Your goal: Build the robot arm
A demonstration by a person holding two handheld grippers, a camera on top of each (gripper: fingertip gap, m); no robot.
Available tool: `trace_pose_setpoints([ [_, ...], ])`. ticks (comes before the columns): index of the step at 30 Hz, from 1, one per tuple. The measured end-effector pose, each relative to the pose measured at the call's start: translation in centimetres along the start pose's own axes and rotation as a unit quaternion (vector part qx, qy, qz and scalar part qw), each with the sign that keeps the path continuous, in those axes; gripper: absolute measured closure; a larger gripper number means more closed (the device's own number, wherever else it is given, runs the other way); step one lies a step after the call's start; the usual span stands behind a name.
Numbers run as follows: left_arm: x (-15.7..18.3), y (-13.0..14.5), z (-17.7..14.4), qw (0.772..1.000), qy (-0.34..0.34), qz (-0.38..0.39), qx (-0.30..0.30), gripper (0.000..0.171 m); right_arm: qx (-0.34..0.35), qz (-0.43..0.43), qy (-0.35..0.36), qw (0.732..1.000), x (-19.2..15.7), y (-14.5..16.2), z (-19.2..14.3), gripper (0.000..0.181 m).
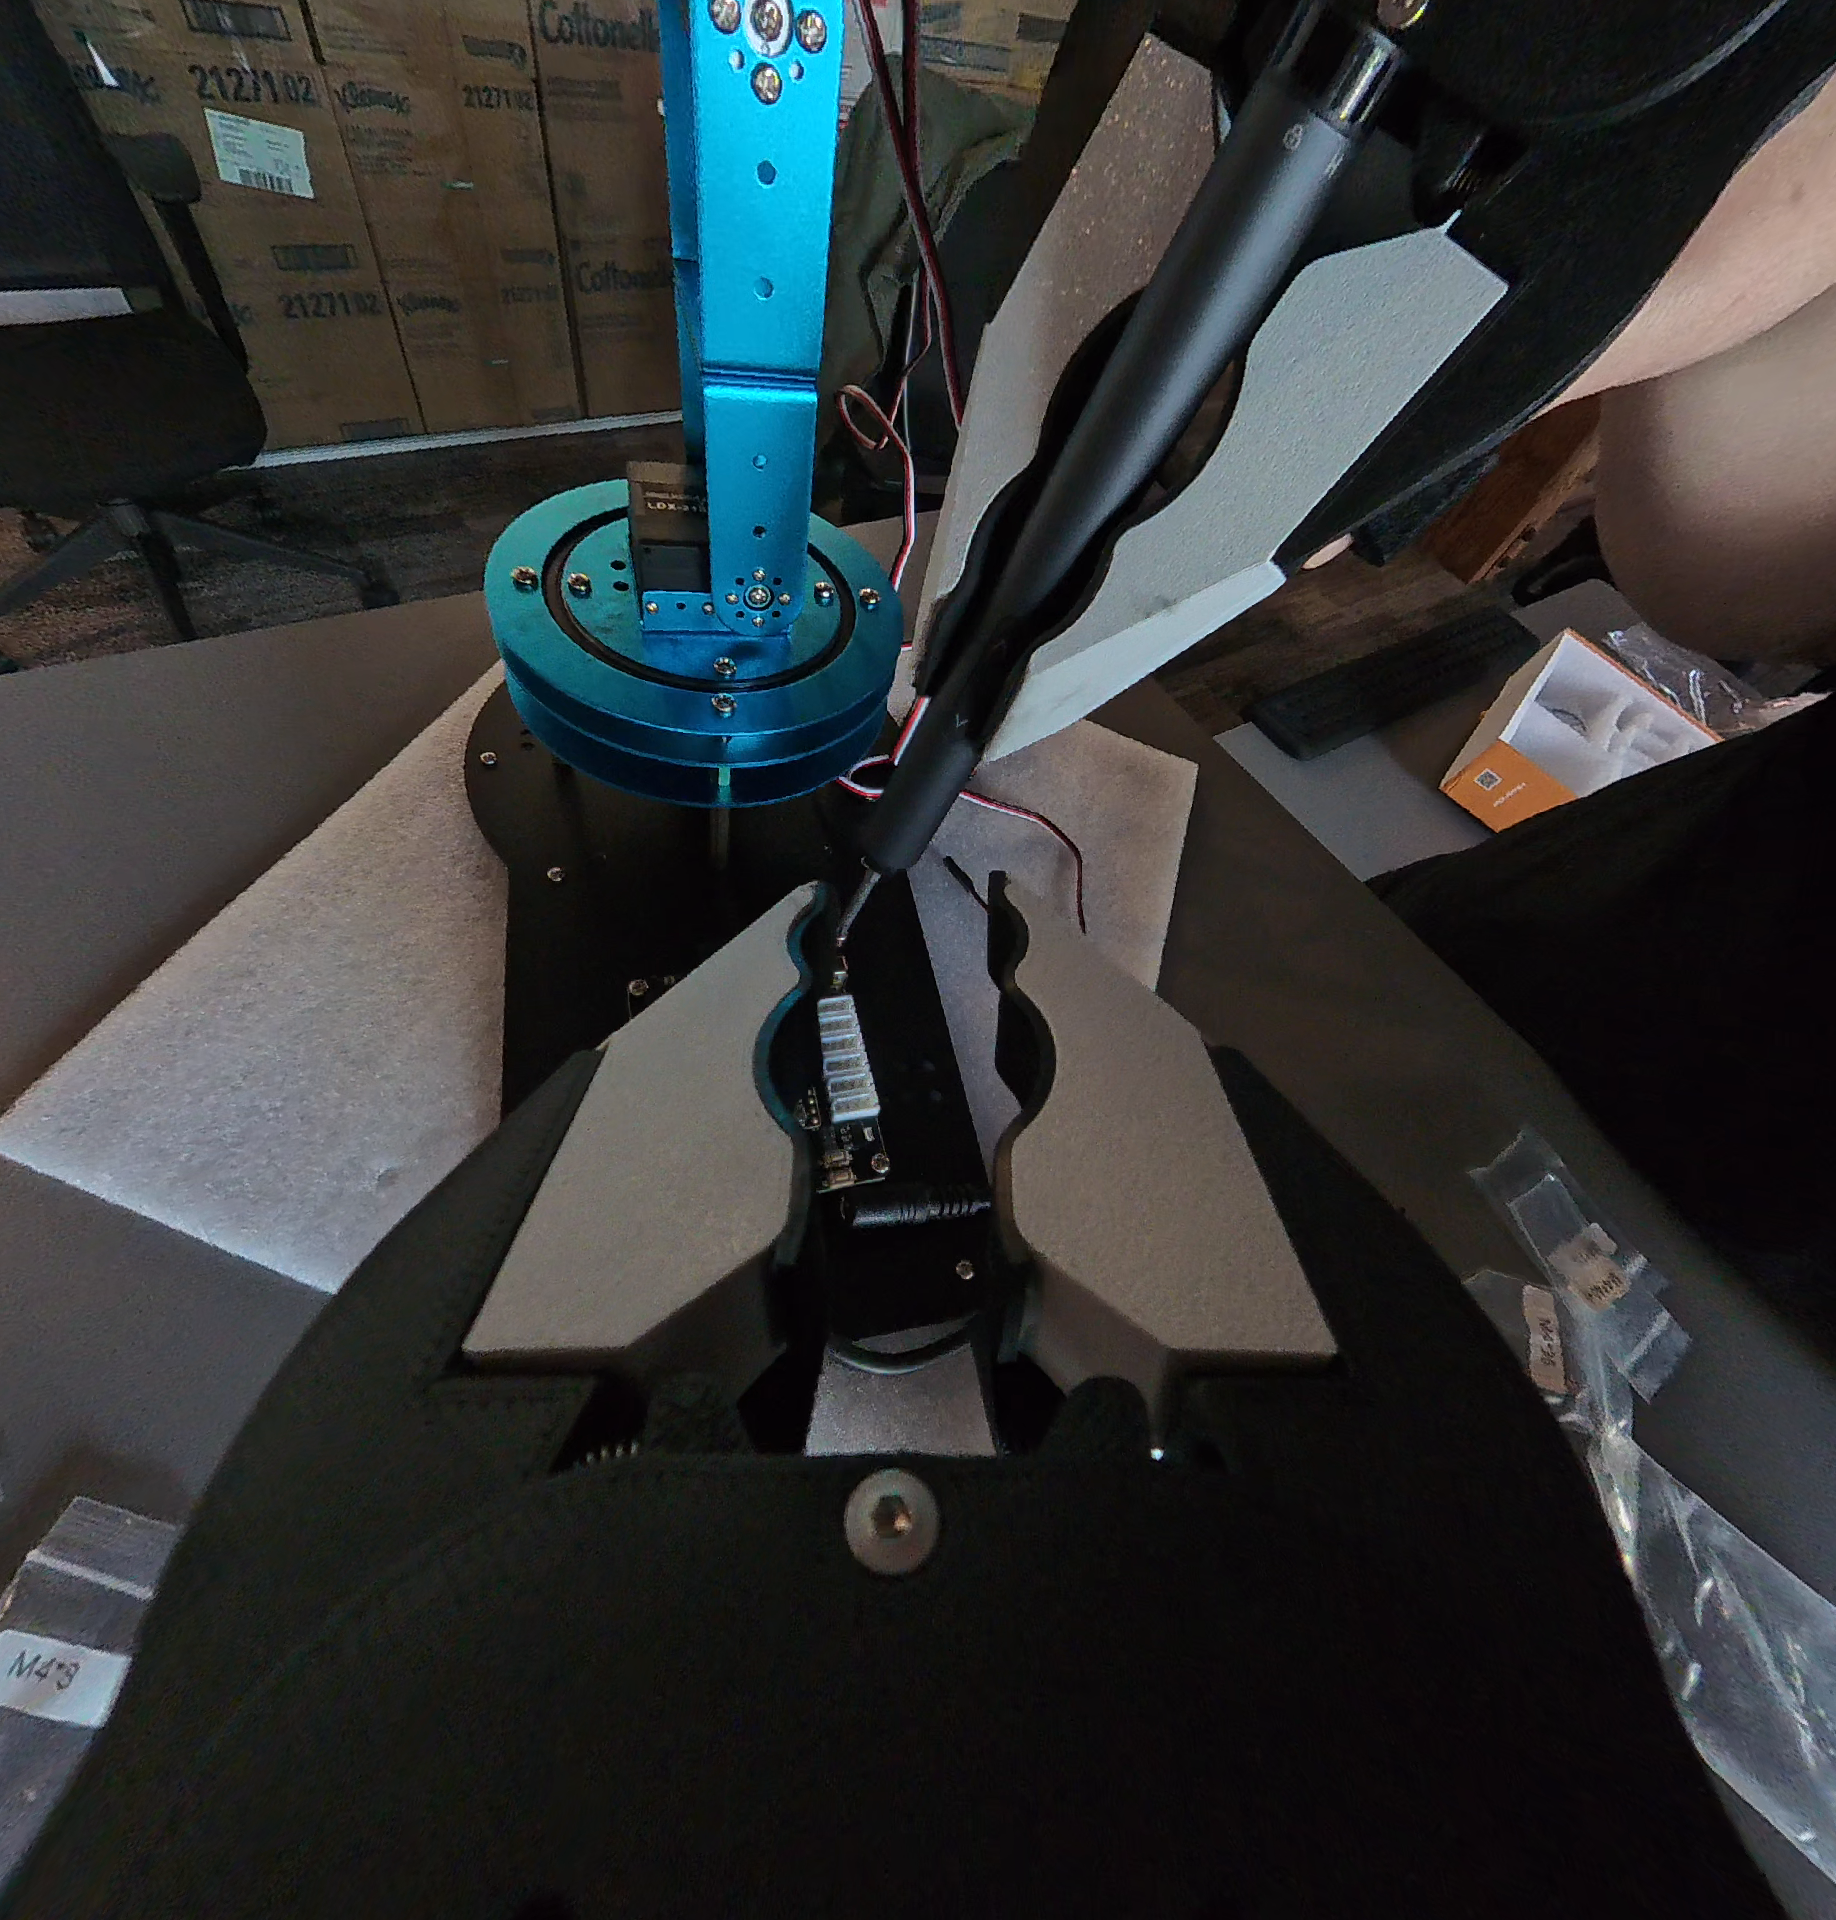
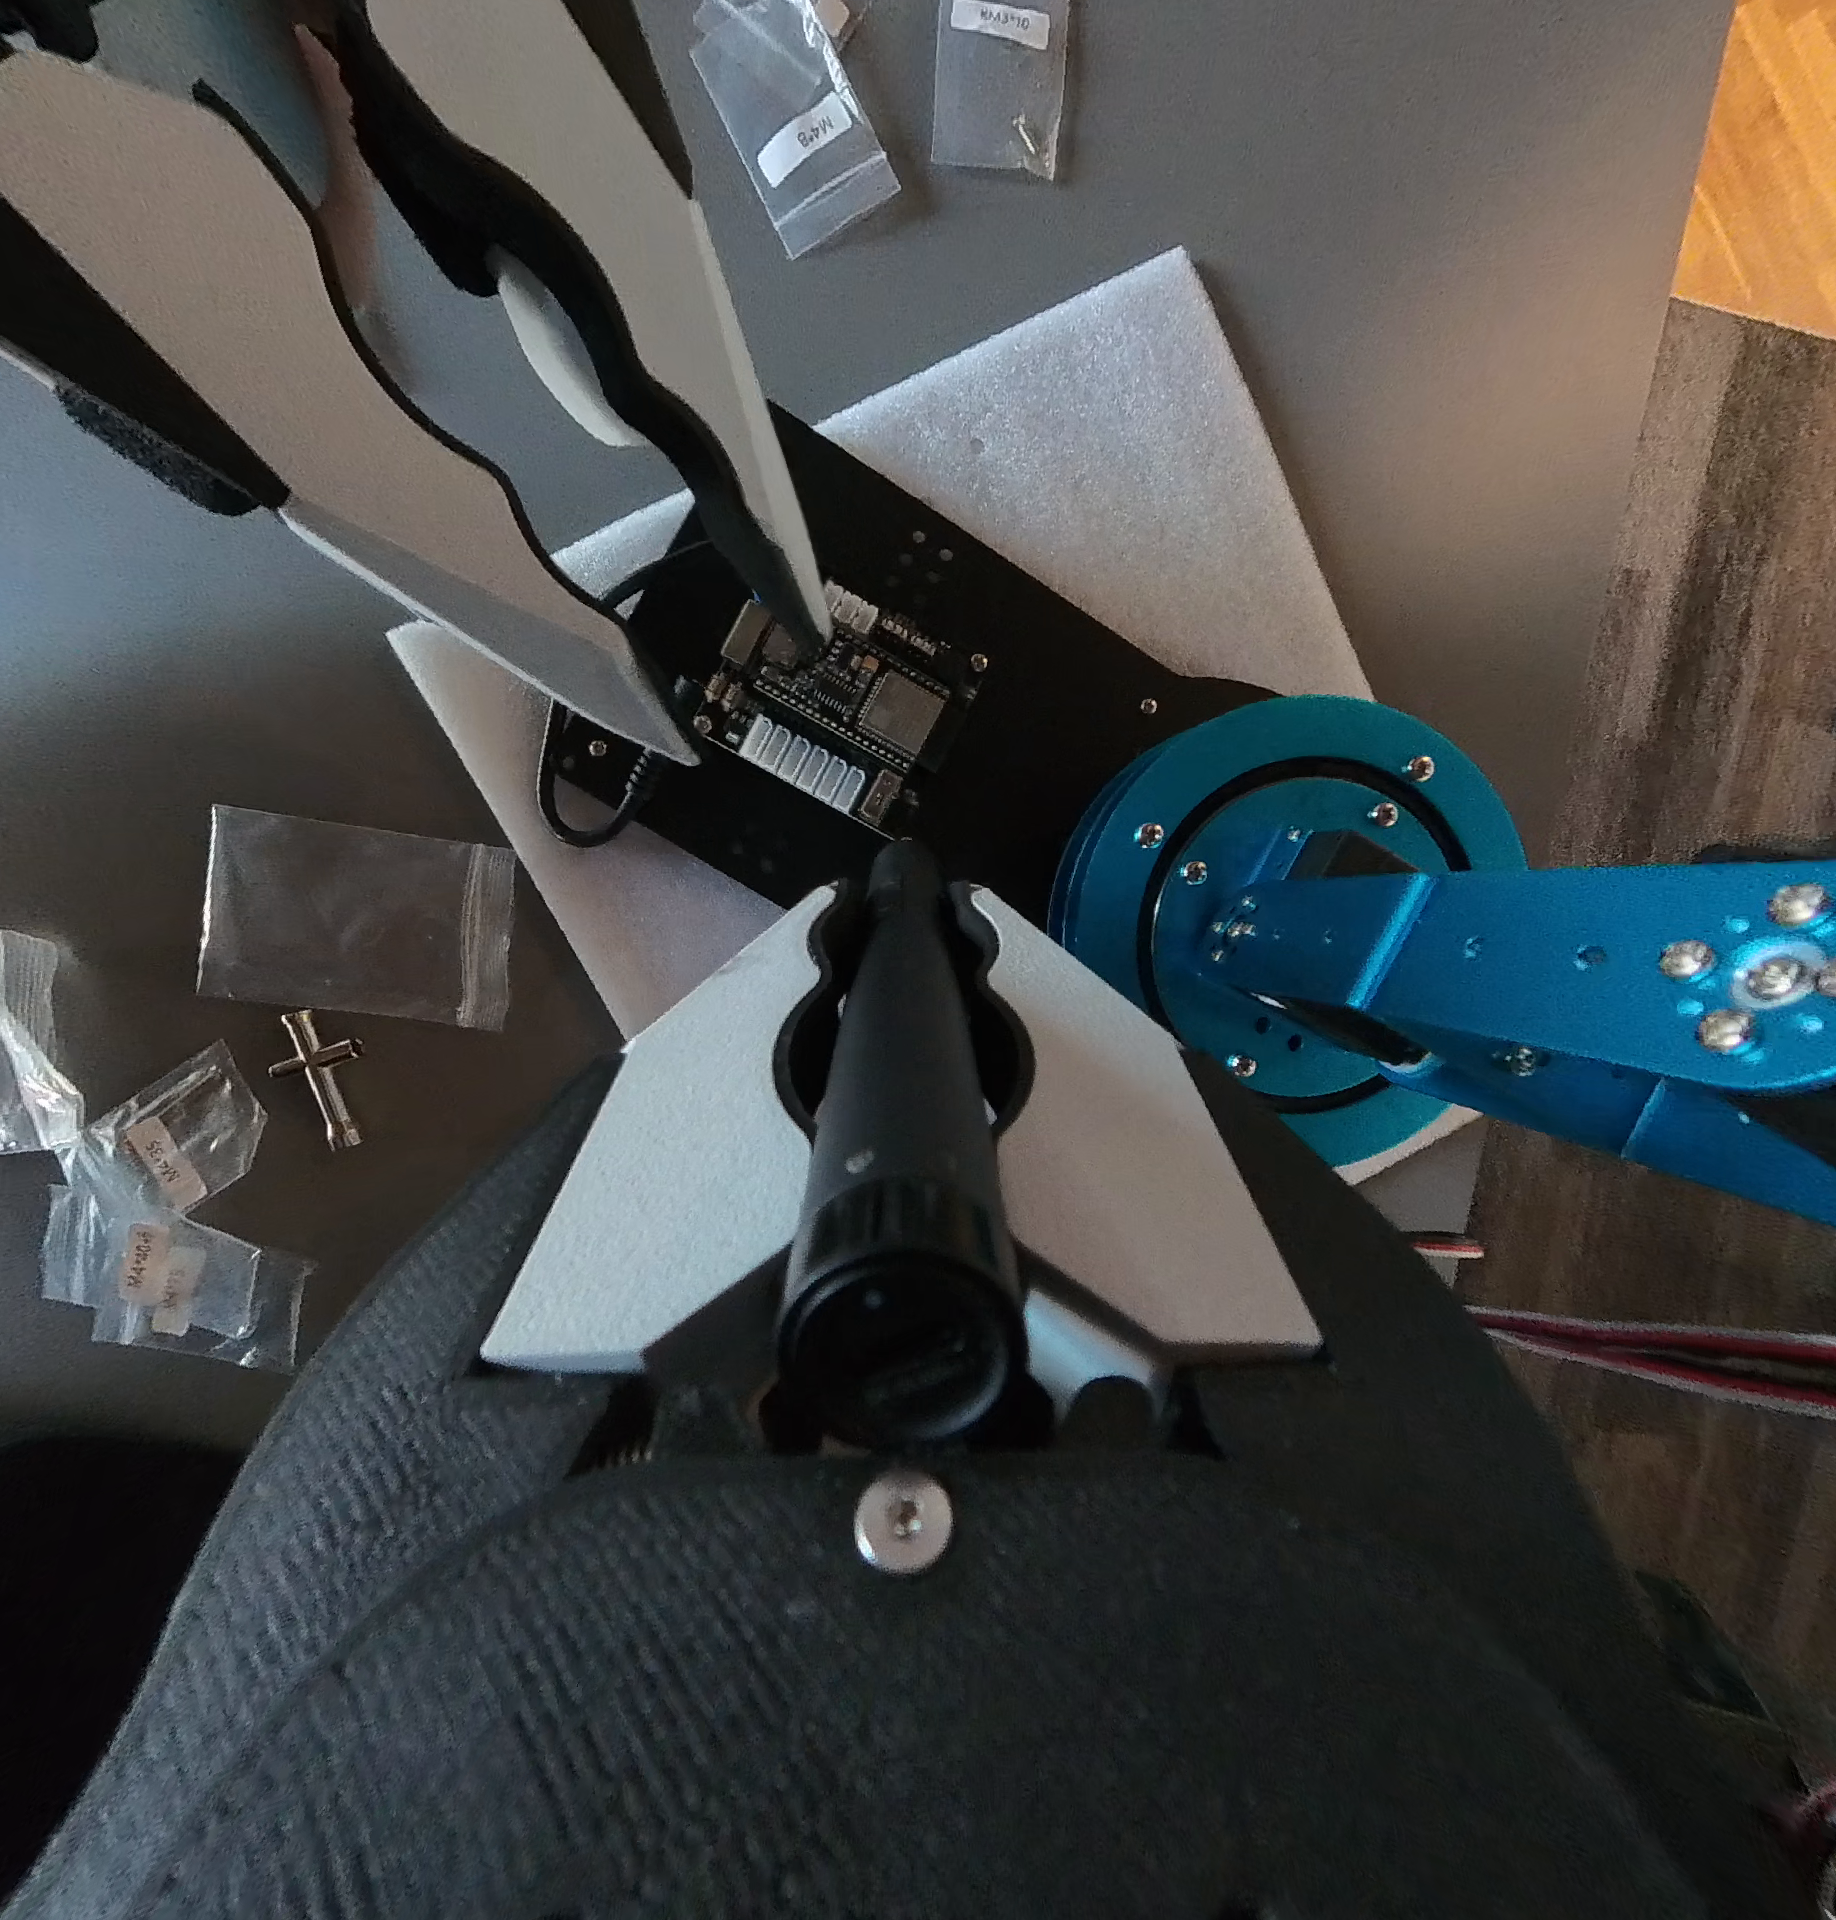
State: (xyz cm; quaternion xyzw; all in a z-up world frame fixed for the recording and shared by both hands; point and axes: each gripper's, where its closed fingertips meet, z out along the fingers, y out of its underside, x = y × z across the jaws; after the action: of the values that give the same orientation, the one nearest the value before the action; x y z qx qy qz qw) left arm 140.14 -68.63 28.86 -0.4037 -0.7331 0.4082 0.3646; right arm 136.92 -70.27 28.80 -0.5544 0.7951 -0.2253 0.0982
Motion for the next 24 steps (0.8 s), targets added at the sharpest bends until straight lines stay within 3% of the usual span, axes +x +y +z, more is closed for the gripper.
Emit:
trace_pose_setpoints([
  [8, 0.8, -0.2, 1.4, 0.998, 0.0, 0.062, 0.0, 0.141, 0.015, -0.003, 0.0, 1.0, -0.2, -0.4, -1.3, 0.163],
  [11, 0.6, -0.6, 2.2, 0.995, -0.007, 0.097, -0.002, 0.146, 0.022, -0.001, -0.001, 1.0, -0.3, -0.6, -1.7, 0.163],
  [13, 0.8, -0.8, 2.6, 0.993, 0.001, 0.121, 0.0, 0.159, 0.025, -0.003, 0.005, 1.0, -0.3, -0.8, -2.0, 0.163],
  [18, 0.9, -1.3, 3.4, 0.99, 0.015, 0.142, -0.001, 0.138, 0.031, -0.003, 0.008, 0.999, -0.4, -1.2, -2.5, 0.163],
  [24, 0.7, -2.1, 4.2, 0.987, 0.02, 0.159, 0.013, 0.146, 0.029, 0.001, 0.011, 1.0, -0.3, -1.3, -2.4, 0.163],
])
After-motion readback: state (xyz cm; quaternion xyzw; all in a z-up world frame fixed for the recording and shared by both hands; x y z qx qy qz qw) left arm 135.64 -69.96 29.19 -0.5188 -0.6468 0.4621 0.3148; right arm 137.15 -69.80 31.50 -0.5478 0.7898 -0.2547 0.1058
